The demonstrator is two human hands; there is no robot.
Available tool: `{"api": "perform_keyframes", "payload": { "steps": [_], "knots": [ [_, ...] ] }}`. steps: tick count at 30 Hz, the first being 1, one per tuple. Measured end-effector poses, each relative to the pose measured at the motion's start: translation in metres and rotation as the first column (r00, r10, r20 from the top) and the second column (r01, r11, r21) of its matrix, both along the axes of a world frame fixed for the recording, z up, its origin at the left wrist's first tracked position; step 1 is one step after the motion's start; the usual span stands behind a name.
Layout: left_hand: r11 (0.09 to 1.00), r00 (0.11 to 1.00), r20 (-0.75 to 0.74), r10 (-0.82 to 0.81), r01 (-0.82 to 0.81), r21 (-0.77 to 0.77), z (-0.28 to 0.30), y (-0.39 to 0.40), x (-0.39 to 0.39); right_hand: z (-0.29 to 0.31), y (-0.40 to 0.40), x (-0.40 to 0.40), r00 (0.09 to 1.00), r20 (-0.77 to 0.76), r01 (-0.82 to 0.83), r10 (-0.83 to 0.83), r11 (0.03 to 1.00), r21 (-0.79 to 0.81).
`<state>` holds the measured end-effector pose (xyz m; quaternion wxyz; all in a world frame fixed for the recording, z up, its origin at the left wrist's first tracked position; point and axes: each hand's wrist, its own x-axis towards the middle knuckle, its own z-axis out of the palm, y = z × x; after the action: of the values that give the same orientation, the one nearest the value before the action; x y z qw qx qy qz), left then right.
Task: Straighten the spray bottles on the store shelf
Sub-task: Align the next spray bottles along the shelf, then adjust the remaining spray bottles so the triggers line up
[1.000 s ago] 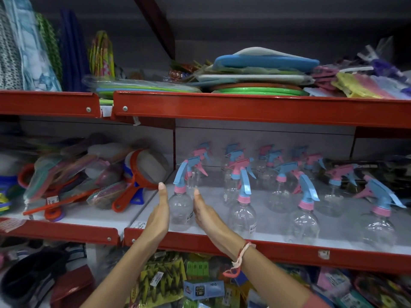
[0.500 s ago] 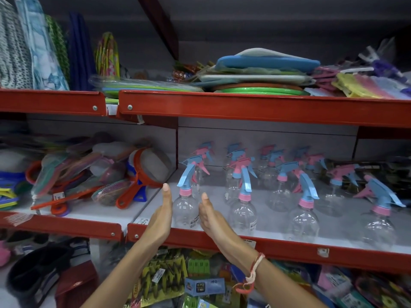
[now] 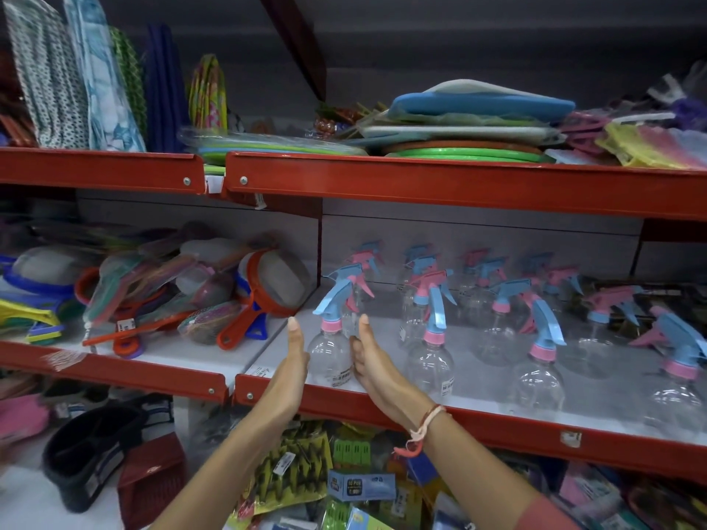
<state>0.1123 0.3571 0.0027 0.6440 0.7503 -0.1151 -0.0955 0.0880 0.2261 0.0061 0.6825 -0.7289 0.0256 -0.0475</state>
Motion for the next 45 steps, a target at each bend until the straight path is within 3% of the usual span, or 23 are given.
{"api": "perform_keyframes", "payload": {
  "steps": [8, 15, 17, 20, 22, 24, 29, 31, 33, 35, 39, 45],
  "knots": [
    [0.995, 0.997, 0.022, -0.081, 0.082, -0.055, 0.017, 0.004, 0.01, -0.009, 0.003, -0.01, 0.999, -0.035, 0.002, -0.005, 0.997, -0.079],
    [0.997, 1.0, 0.003, 0.019, -0.018, -0.071, 0.007, 0.004, 0.011, -0.012, 0.003, -0.012, 0.999, -0.027, 0.019, -0.023, 0.99, -0.143],
    [0.989, 0.983, 0.114, 0.146, -0.141, -0.052, -0.003, 0.004, 0.01, -0.011, -0.001, -0.021, 0.999, -0.024, 0.037, -0.042, 0.984, -0.175],
    [0.931, 0.869, 0.354, 0.346, -0.27, -0.246, -0.008, -0.003, -0.008, -0.008, -0.017, -0.048, 0.987, 0.133, 0.105, -0.085, 0.983, -0.149],
    [0.924, 0.832, 0.433, 0.347, -0.224, -0.309, -0.005, -0.012, -0.021, -0.003, -0.032, -0.068, 0.949, 0.275, 0.174, -0.153, 0.983, -0.054],
    [0.953, 0.855, 0.452, 0.255, -0.145, -0.265, -0.004, -0.024, -0.028, -0.001, -0.051, -0.084, 0.876, 0.379, 0.312, -0.298, 0.95, 0.027],
    [0.996, 0.94, 0.341, 0.012, 0.019, -0.089, -0.01, -0.061, -0.048, -0.009, -0.093, -0.093, 0.629, 0.439, 0.654, -0.642, 0.742, 0.148],
    [0.998, 0.968, 0.243, -0.056, 0.063, -0.024, -0.012, -0.07, -0.058, -0.015, -0.11, -0.078, 0.684, 0.379, 0.648, -0.623, 0.758, 0.076],
    [0.994, 0.982, 0.159, -0.104, 0.105, 0.006, -0.012, -0.078, -0.067, -0.017, -0.121, -0.063, 0.84, 0.22, 0.512, -0.496, 0.859, -0.017],
    [0.991, 0.983, 0.121, -0.137, 0.135, 0.021, -0.007, -0.086, -0.077, -0.015, -0.126, -0.053, 0.934, 0.082, 0.349, -0.347, 0.937, -0.021],
    [0.978, 0.979, 0.048, -0.199, 0.196, 0.069, -0.002, -0.096, -0.079, -0.008, -0.122, -0.053, 0.981, -0.013, 0.195, -0.195, 0.979, 0.06],
    [0.983, 0.983, 0.014, -0.181, 0.181, 0.018, 0.007, -0.102, -0.065, -0.004, -0.113, -0.072, 0.983, -0.035, 0.183, -0.181, 0.982, 0.043]
  ]
}}
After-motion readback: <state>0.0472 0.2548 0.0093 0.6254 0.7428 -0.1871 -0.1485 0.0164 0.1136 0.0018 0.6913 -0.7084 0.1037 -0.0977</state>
